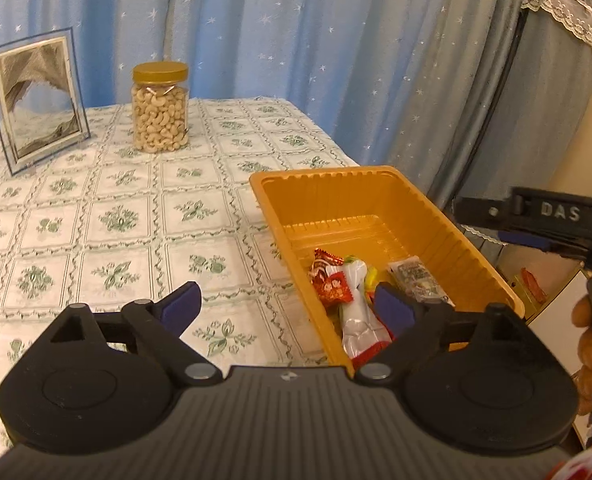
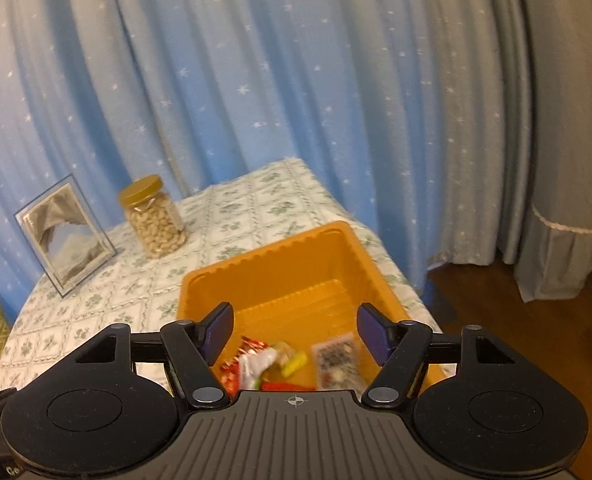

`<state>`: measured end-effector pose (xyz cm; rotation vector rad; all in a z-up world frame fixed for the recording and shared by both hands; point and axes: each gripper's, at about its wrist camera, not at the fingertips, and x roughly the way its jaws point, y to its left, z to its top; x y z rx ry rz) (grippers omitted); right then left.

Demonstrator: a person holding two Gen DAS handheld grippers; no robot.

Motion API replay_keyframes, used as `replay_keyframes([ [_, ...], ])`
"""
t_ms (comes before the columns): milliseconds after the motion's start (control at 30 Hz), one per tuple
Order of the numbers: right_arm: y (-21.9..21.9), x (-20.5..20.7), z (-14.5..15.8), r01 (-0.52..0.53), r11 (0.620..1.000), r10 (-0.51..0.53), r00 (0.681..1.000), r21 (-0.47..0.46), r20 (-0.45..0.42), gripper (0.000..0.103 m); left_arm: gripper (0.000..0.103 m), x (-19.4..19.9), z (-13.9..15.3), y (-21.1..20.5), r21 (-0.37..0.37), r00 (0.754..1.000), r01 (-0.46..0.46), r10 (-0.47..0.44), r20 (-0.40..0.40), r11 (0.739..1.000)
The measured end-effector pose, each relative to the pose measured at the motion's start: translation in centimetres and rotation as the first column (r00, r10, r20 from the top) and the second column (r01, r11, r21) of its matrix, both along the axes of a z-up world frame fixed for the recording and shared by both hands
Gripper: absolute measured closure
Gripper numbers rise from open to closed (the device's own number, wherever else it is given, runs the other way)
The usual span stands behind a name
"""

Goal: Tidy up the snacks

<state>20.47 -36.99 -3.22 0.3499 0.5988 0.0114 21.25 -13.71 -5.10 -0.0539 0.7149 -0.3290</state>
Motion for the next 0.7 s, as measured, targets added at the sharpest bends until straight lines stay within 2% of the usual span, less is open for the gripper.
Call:
replay_keyframes([
  [333, -0.2, -5.9, 0.8, 0.053, 0.999, -0.053, 0.997, 0.004, -0.064, 0.032, 0.0, -4.1, 1.3, 0.4, 0.0, 0.999, -0.036, 0.036, 0.0, 0.999],
  [700, 2.6, -12.7, 3.6, 0.053, 0.997, -0.056, 0.997, -0.052, -0.06, 0.024, 0.0, -9.7, 4.3, 2.2, -0.031, 0.998, -0.066, 0.066, -0.006, 0.997],
])
